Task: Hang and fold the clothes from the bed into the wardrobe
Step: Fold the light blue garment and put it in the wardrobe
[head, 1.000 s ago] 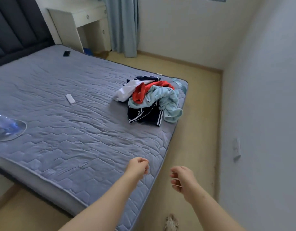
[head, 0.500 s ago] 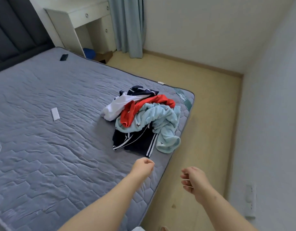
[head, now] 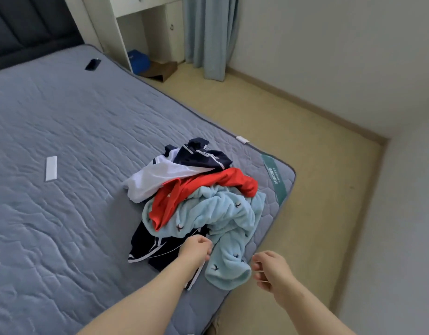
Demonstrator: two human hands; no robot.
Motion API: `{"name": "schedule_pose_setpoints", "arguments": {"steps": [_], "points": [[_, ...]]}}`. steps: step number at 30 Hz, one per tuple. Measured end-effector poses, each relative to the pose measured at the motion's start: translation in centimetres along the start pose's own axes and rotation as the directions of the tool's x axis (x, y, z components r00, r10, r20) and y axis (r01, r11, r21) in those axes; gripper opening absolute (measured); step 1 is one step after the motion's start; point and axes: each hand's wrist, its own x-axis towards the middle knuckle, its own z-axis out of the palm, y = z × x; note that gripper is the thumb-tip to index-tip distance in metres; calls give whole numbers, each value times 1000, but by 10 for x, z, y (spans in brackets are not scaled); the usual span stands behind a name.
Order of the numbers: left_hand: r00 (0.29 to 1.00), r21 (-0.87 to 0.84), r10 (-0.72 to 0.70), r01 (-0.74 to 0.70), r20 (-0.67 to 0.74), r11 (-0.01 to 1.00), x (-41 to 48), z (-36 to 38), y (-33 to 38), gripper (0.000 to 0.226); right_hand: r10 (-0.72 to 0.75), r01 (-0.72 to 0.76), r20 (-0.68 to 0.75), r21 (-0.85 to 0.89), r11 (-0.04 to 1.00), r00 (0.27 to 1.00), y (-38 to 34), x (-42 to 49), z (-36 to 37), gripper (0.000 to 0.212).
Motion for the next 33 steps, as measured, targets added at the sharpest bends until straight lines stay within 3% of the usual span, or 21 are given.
{"name": "schedule_pose_setpoints", "arguments": {"steps": [8,13,18,21,25,27,30,33], "points": [[992,-111,-96,86,-83,990,70,10,66,13,68,-57,76,-135,989,995,-83,96,-11,9],[936,-299,-275,204,-220,932,107,19,58,18,123,-47,165,-401,915,979,-115,165,5,8],[844,-491,-470,304,-258,816,130,46,41,17,92,152,278,-739,657,956,-129,224,16,15],[821,-528,-506,315,-265,788,148,66,36,17,68,259,333,-831,493,940,-128,254,17,20],[766,-601,-592,356,-252,716,176,86,35,7,9,385,418,-844,374,908,-114,285,19,55],[752,-750,-645,346,-139,564,190,93,39,6,-49,415,424,-847,333,904,-107,294,22,74],[766,-932,-641,268,52,245,212,98,44,41,-49,417,417,-878,235,907,-99,309,31,93],[720,-984,-691,161,64,77,226,94,37,49,43,388,395,-914,119,918,-93,328,38,78]]}}
